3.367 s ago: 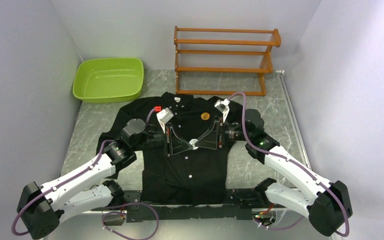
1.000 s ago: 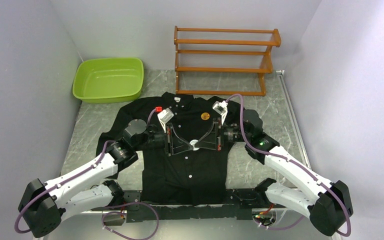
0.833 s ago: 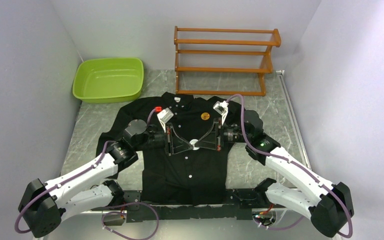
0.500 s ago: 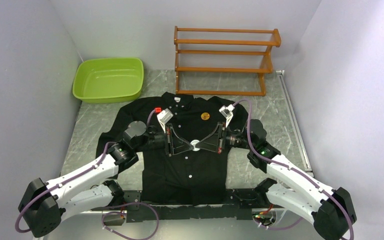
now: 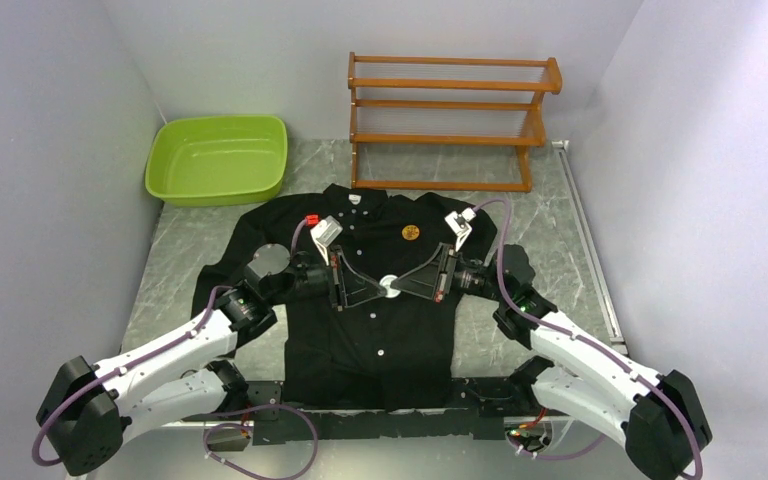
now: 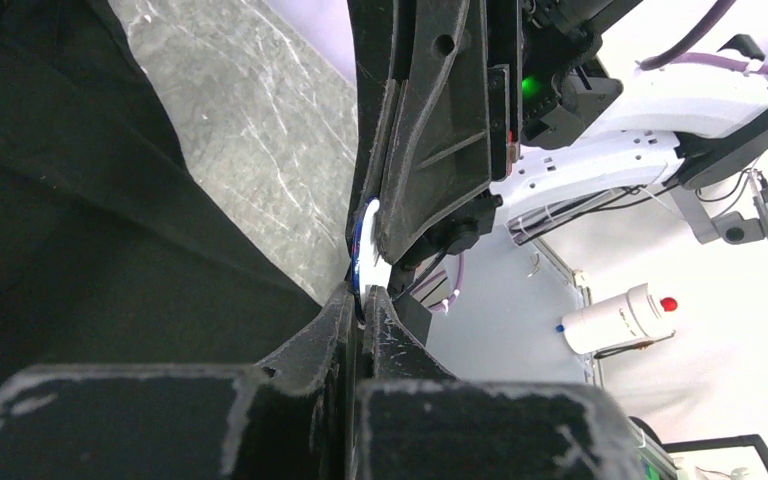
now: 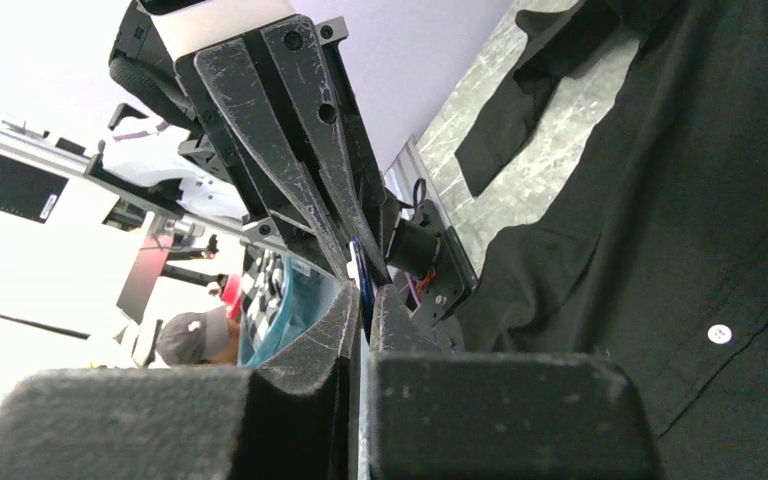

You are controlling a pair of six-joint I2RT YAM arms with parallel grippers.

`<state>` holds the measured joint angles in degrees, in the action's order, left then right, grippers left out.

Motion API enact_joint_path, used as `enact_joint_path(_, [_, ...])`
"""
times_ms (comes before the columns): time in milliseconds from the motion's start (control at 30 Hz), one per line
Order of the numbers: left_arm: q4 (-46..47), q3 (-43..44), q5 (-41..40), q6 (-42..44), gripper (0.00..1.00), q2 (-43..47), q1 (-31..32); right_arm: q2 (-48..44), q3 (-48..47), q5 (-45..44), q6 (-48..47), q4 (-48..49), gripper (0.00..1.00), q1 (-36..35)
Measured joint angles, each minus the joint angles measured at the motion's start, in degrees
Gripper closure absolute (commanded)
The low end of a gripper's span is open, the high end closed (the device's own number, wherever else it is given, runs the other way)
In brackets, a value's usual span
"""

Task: Pin the brooch onto the clothing
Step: Adjust the brooch.

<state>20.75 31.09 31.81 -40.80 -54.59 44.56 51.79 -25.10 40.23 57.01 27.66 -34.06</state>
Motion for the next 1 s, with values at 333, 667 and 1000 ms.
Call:
enact_joint_path(333, [1.42, -0.46, 1.20, -0.37, 0.98, -0.02, 0.37, -2.25, 0.00, -6.19, 0.98, -1.51, 0.24, 0.87])
enact_joint_path(667, [0.76, -1.01, 3.13, -0.24, 0.97, -0.09, 0.70, -2.60, -1.46, -8.22, -5.18, -6.93, 0.28, 1.68])
enact_joint_path(1000, [-1.38, -1.01, 5.84, 1.18, 0.97, -0.09, 0.70, 0.28, -10.03, 7.50, -20.79, -17.18, 0.51, 1.68])
